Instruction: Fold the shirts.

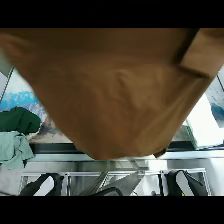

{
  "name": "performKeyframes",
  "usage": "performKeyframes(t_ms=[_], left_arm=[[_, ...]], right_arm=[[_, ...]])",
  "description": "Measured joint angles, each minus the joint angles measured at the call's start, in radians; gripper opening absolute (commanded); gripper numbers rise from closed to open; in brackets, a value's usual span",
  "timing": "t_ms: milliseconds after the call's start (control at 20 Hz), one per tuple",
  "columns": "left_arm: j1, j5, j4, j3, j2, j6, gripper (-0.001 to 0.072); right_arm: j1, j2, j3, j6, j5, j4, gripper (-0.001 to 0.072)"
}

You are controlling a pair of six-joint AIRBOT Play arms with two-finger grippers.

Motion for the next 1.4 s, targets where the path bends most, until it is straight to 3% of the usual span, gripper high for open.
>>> performKeyframes(t_ms=[100, 250, 350, 500, 550, 600, 650, 750, 900, 1100, 1250, 1400], left_arm=[[-0.107, 0.055, 0.138, -0.058, -0.119, 0.011, 0.001], [-0.207, 0.136, 0.298, -0.106, -0.318, 0.013, 0.0011], [-0.226, 0.167, 0.347, -0.09, -0.452, -0.004, 0.001], [-0.217, 0.187, 0.38, -0.002, -0.621, -0.042, 0.0012], [-0.211, 0.187, 0.388, 0.036, -0.667, -0.053, 0.0014], [-0.207, 0.184, 0.393, 0.077, -0.706, -0.059, 0.0015], [-0.204, 0.175, 0.396, 0.114, -0.735, -0.069, 0.0031], [-0.2, 0.141, 0.401, 0.184, -0.776, -0.094, 0.0671], [-0.184, 0.073, 0.404, 0.22, -0.769, -0.126, 0.0687], [-0.112, -0.047, 0.41, 0.11, -0.656, -0.181, 0.0687], [-0.047, -0.138, 0.41, -0.121, -0.539, -0.2, 0.0687], [0.003, -0.146, 0.41, -0.47, -0.396, -0.205, 0.0687]], right_arm=[[0.08, -0.054, -0.145, -0.06, -0.049, 0.013, 0.0024], [0.282, -0.198, -0.311, -0.179, -0.249, 0.009, 0.0024], [0.406, -0.352, -0.338, -0.257, -0.404, -0.003, 0.0024], [0.506, -0.585, -0.26, -0.319, -0.507, -0.009, 0.0025], [0.525, -0.652, -0.218, -0.33, -0.518, -0.011, 0.0071], [0.539, -0.706, -0.175, -0.338, -0.521, -0.012, 0.0244], [0.547, -0.745, -0.138, -0.346, -0.524, -0.013, 0.0335], [0.549, -0.785, -0.082, -0.353, -0.518, -0.018, 0.0334], [0.499, -0.768, -0.042, -0.325, -0.438, -0.077, 0.0325], [0.353, -0.666, -0.025, -0.116, -0.249, -0.33, 0.0325], [0.237, -0.589, -0.045, 0.005, -0.101, -0.51, 0.0325], [0.151, -0.523, -0.106, 0.059, -0.023, -0.592, 0.0325]])
